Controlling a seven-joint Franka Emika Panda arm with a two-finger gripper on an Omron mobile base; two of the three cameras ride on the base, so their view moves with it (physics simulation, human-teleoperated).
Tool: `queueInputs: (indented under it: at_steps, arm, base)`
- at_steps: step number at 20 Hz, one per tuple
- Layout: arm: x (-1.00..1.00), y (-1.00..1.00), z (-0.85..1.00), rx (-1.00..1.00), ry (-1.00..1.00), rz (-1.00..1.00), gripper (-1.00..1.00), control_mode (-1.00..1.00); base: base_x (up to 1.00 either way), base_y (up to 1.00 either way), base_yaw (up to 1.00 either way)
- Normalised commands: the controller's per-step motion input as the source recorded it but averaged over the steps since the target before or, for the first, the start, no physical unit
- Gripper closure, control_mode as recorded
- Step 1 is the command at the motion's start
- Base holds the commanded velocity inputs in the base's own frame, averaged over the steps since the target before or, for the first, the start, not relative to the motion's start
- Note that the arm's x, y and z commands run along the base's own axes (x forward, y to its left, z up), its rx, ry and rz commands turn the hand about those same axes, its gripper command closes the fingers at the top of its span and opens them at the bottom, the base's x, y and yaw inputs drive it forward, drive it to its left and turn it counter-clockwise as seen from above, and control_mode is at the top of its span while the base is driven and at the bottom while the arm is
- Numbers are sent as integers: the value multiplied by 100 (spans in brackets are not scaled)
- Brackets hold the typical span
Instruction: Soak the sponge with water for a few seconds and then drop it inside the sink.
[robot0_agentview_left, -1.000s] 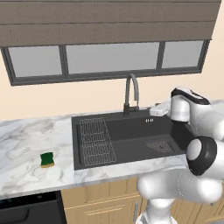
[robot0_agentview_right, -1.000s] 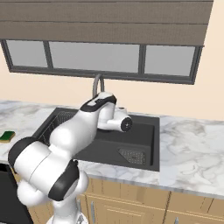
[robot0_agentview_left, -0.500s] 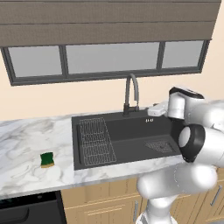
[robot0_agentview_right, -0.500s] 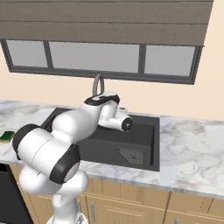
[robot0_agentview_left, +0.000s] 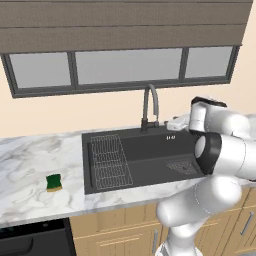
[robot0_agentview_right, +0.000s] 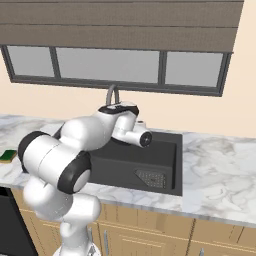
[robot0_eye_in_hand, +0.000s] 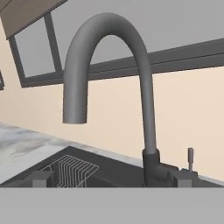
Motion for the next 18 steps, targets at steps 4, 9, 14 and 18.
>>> queueInputs:
  at_steps: [4, 9, 14, 18]
  arm:
    - [27, 0, -3, 0, 0, 0, -100, -100]
    - [19, 0, -10, 0, -1, 0, -100, -100]
    - [13, 0, -20, 0, -4, 0, -100, -100]
    - [13, 0, -20, 0, -5, 0, -100, -100]
  base:
    - [0, 0, 0]
    - [0, 0, 0]
    - [0, 0, 0]
    - [0, 0, 0]
